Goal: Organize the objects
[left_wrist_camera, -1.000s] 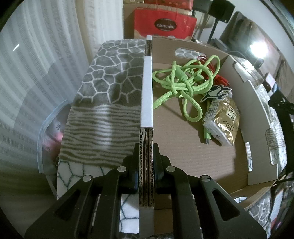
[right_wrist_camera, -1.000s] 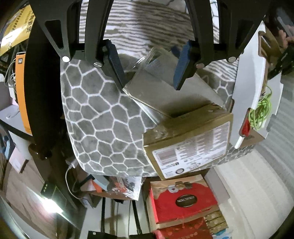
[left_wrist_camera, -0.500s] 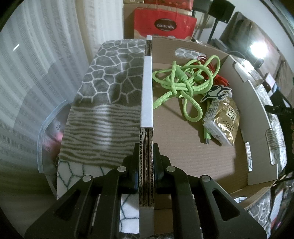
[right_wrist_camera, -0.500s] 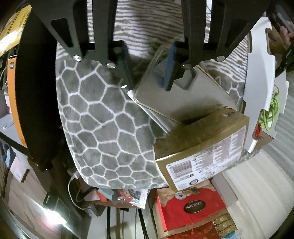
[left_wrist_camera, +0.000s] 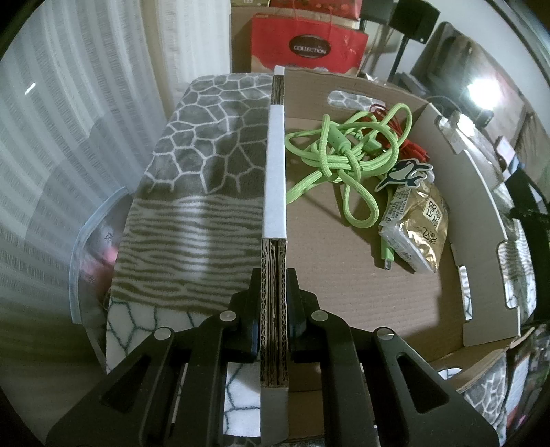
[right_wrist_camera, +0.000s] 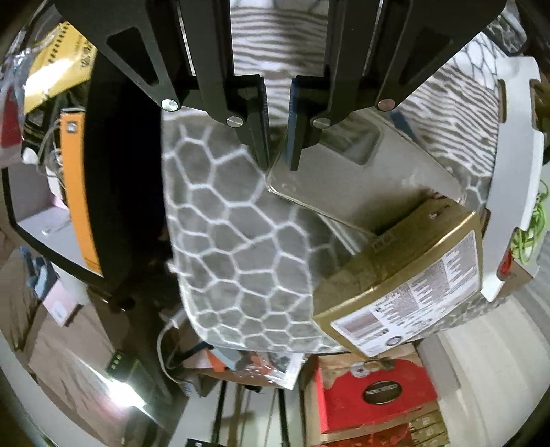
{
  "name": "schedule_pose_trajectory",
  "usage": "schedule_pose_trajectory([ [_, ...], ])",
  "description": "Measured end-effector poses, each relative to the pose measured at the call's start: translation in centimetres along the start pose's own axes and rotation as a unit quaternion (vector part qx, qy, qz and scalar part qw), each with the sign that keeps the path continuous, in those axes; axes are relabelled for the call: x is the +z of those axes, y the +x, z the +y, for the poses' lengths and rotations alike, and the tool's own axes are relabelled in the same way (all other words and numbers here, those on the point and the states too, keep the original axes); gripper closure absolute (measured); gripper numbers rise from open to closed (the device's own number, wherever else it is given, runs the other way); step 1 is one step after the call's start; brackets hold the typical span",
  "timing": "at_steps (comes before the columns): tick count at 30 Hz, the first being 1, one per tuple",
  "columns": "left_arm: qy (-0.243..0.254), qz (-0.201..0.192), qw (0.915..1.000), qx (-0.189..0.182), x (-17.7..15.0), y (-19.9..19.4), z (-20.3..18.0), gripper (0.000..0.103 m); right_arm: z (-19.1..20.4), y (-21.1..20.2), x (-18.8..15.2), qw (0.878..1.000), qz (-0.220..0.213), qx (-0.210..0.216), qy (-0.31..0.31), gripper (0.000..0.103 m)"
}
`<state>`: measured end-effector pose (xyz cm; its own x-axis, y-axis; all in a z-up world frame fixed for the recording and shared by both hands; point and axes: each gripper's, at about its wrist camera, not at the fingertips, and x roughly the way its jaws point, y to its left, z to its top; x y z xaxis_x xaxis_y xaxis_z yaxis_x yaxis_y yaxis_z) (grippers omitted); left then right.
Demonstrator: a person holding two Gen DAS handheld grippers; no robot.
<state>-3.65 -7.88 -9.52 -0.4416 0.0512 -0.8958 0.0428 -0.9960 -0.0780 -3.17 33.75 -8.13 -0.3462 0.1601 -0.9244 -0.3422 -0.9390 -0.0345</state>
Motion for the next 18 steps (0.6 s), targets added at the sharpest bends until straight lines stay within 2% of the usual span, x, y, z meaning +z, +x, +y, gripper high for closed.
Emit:
schedule_pose_trajectory([
  [6, 0.000, 0.000, 1.0000, 0.000, 0.0, 0.0, 0.0, 0.093, -0.7, -0.6, -1.5, 0.999, 0.026, -0.037, -0.020, 0.094],
  [8, 0.000, 0.000, 1.0000, 0.000, 0.0, 0.0, 0.0, 0.093, -0.7, -1.3, -1.6, 0.999, 0.014, -0.038, -0.018, 0.087],
  [9, 0.000, 0.000, 1.0000, 0.000, 0.0, 0.0, 0.0, 0.093, -0.6, -1.9, -1.6, 0.999, 0.003, -0.034, -0.018, 0.075],
  [10, 0.000, 0.000, 1.0000, 0.000, 0.0, 0.0, 0.0, 0.093, -0.5, -2.3, -1.5, 1.000, -0.005, -0.026, -0.017, 0.061],
  [11, 0.000, 0.000, 1.0000, 0.000, 0.0, 0.0, 0.0, 0.093, -0.2, -2.8, -1.3, 1.000, -0.015, -0.014, -0.017, 0.057],
  [13, 0.000, 0.000, 1.0000, 0.000, 0.0, 0.0, 0.0, 0.093, 0.5, -3.9, -0.9, 0.999, -0.040, 0.019, -0.019, 0.053],
  [18, 0.000, 0.000, 1.0000, 0.000, 0.0, 0.0, 0.0, 0.093, 2.0, -4.6, 0.6, 0.995, -0.060, 0.083, 0.002, 0.045],
])
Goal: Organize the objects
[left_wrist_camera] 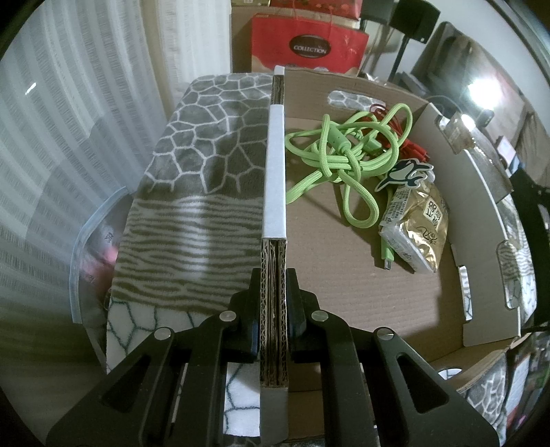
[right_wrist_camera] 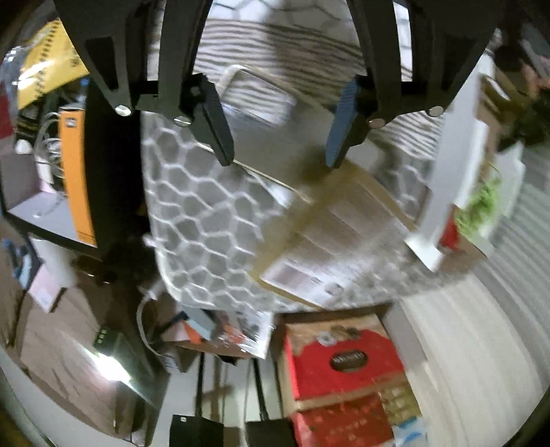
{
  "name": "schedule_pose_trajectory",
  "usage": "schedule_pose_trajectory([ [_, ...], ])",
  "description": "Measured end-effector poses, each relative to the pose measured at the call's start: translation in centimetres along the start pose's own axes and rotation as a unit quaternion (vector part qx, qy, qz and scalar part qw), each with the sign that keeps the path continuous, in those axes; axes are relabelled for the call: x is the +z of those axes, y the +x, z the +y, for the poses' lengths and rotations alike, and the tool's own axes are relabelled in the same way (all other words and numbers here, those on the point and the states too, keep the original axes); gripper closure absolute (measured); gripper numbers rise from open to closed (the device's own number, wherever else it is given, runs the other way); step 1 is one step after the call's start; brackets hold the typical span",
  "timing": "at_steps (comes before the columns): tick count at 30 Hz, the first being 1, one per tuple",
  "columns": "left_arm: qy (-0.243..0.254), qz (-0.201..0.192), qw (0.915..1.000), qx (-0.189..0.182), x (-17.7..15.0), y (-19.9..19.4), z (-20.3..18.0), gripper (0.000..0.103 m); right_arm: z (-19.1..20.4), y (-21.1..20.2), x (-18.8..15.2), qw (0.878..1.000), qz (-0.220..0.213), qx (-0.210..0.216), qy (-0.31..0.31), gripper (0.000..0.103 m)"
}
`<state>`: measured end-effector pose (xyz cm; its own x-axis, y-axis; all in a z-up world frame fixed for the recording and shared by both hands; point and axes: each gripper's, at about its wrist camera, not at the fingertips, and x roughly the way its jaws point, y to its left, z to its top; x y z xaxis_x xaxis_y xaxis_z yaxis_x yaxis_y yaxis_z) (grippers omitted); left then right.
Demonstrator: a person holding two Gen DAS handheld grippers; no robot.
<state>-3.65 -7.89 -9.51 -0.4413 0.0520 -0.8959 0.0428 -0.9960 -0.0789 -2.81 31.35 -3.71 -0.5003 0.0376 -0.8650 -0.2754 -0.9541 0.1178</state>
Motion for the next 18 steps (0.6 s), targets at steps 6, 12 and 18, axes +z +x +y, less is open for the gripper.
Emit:
schedule_pose_trajectory([
  [6, 0.000, 0.000, 1.0000, 0.001, 0.0, 0.0, -0.1, 0.093, 3.0, 0.9, 1.2, 0.999, -0.003, 0.038, -0.005, 0.037],
  [12, 0.001, 0.000, 1.0000, 0.001, 0.0, 0.0, -0.1, 0.093, 3.6, 3.7, 2.0, 0.999, 0.018, 0.041, 0.007, 0.050],
  [18, 0.000, 0.000, 1.0000, 0.001, 0.0, 0.0, -0.1, 0.093, 3.1, 4.1, 2.4, 0.998, 0.004, 0.055, 0.029, 0.080],
])
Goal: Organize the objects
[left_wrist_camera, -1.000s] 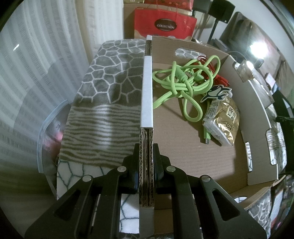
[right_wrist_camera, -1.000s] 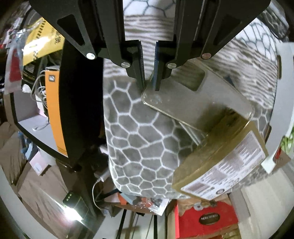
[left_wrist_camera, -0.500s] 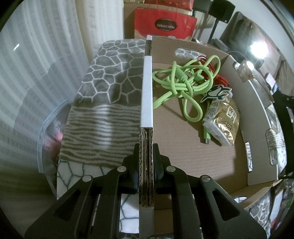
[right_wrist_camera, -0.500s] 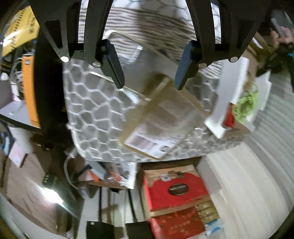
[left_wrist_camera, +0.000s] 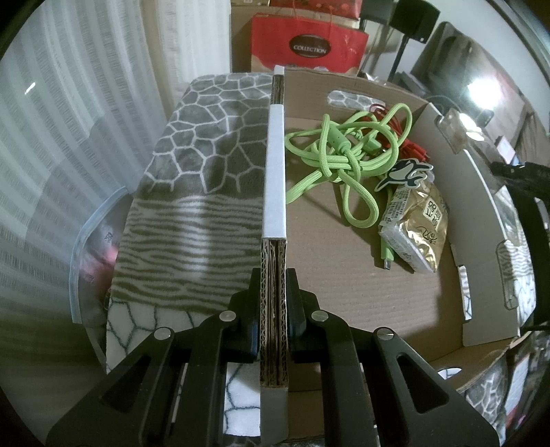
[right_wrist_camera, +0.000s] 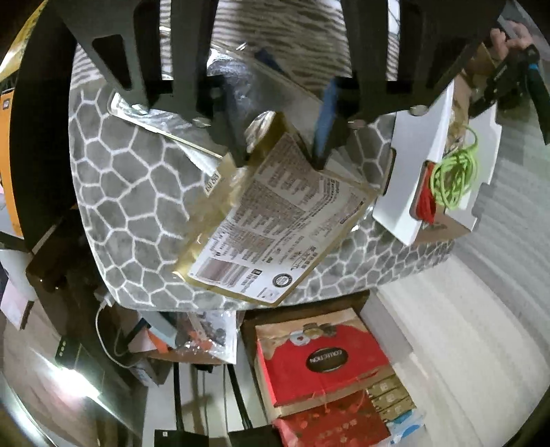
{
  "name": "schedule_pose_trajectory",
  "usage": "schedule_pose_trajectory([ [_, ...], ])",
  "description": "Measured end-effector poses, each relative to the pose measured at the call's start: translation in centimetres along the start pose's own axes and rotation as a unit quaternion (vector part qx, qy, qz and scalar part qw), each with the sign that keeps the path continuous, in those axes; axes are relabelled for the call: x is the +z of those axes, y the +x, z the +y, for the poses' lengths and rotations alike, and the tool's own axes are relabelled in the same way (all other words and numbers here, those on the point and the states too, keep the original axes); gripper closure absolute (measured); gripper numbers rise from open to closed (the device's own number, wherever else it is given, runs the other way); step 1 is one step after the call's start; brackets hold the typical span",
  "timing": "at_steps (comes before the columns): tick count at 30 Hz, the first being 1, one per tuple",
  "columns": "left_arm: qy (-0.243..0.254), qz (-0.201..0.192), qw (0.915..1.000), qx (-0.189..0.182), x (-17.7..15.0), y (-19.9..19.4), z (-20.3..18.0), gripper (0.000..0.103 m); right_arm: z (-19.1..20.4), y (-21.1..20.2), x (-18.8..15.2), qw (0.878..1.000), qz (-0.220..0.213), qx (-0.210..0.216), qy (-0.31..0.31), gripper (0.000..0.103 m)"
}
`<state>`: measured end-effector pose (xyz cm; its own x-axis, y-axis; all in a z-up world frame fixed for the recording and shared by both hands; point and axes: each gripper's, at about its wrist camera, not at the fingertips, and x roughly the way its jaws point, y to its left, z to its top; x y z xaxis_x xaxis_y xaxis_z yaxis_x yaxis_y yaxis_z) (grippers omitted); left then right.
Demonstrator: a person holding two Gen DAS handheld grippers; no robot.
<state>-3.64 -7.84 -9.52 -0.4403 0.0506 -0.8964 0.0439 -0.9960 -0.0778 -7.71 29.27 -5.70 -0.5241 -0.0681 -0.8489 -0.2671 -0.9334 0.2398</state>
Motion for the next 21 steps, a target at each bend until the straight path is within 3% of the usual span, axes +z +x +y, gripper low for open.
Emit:
schedule_pose_trajectory([
  [7, 0.000, 0.000, 1.0000, 0.000, 0.0, 0.0, 0.0, 0.093, 0.2, -1.0, 0.3, 1.000, -0.015, -0.008, -0.014, 0.095],
  [15, -0.001, 0.000, 1.0000, 0.000, 0.0, 0.0, 0.0, 0.093, 0.7, -1.8, 2.2, 0.999, -0.030, -0.017, -0.025, 0.097],
  [21, 0.000, 0.000, 1.0000, 0.000, 0.0, 0.0, 0.0, 0.093, 2.3, -0.1, 2.3, 0.999, -0.003, 0.018, -0.032, 0.095],
])
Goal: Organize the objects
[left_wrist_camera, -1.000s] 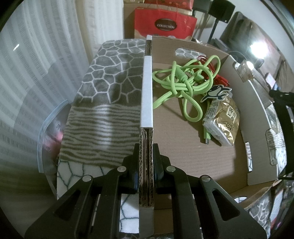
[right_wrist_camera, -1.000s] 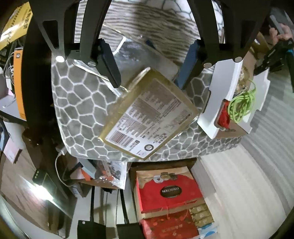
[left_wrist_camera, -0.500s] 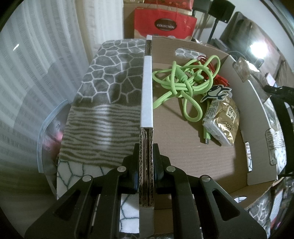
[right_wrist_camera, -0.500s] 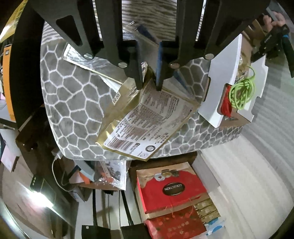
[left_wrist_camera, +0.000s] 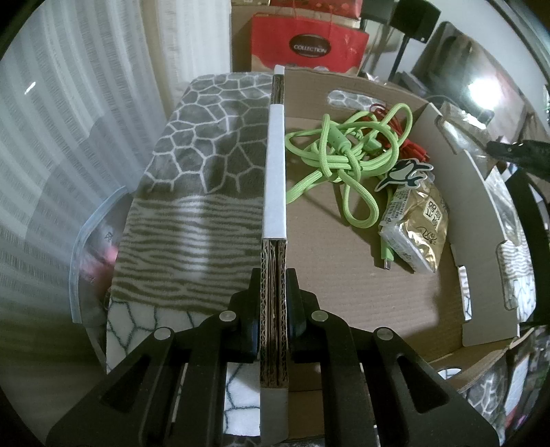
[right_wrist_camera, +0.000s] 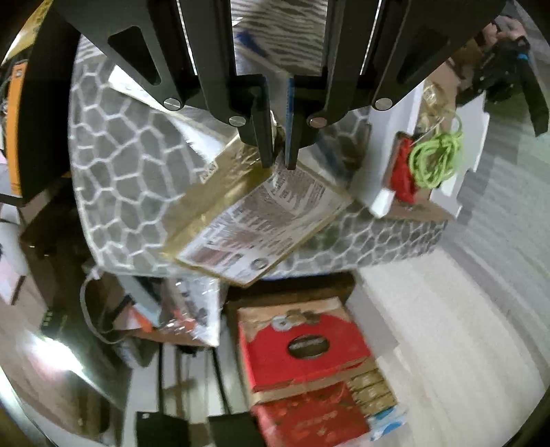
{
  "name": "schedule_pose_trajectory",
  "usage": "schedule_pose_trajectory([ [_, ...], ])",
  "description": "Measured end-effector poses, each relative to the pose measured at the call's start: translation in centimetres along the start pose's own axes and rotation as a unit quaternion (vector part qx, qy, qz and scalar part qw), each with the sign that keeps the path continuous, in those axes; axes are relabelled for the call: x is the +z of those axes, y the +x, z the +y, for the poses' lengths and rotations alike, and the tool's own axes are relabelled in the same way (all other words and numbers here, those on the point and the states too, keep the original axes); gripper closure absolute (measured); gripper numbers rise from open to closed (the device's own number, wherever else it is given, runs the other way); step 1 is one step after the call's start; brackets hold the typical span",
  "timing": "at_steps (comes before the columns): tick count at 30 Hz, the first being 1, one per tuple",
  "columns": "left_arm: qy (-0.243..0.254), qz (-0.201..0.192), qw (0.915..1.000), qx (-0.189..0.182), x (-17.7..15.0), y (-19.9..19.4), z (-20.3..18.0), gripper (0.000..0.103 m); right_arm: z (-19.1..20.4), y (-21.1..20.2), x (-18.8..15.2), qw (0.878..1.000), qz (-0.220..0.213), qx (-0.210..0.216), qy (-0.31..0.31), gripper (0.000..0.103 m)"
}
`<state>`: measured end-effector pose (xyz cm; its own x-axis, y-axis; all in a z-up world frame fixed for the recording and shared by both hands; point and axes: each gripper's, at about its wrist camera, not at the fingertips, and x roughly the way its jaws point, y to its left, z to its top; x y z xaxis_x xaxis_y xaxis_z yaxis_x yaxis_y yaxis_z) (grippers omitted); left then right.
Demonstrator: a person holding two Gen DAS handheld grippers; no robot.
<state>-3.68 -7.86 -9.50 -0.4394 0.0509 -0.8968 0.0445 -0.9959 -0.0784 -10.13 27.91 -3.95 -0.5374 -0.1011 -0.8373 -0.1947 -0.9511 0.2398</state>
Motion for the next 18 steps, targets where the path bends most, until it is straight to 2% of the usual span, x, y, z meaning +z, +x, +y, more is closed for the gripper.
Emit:
schedule_pose_trajectory([
  [4, 0.000, 0.000, 1.0000, 0.000, 0.0, 0.0, 0.0, 0.093, 0.2, -0.1, -0.7, 1.000, 0.005, 0.010, -0.004, 0.079],
  [7, -0.001, 0.000, 1.0000, 0.000, 0.0, 0.0, 0.0, 0.093, -0.7, -1.0, -1.1, 1.000, -0.002, -0.012, -0.005, 0.068],
  [11, -0.003, -0.002, 1.0000, -0.001, -0.2, -0.1, 0.0, 0.093, -2.3, -1.7, -0.8, 1.000, -0.007, -0.018, 0.022, 0.063],
  [13, -0.003, -0.001, 1.0000, -0.002, -0.2, -0.1, 0.0, 0.093, -2.4, -2.0, -0.7, 1.000, -0.013, -0.013, 0.025, 0.043],
  [15, -0.002, -0.001, 1.0000, -0.001, -0.1, 0.0, 0.1, 0.093, -1.7, -1.8, -0.9, 1.000, -0.017, -0.002, 0.016, 0.040],
  [18, -0.003, -0.001, 1.0000, -0.001, -0.2, 0.0, 0.1, 0.093, 0.0, -0.5, -1.8, 1.000, -0.011, -0.012, -0.015, 0.040],
])
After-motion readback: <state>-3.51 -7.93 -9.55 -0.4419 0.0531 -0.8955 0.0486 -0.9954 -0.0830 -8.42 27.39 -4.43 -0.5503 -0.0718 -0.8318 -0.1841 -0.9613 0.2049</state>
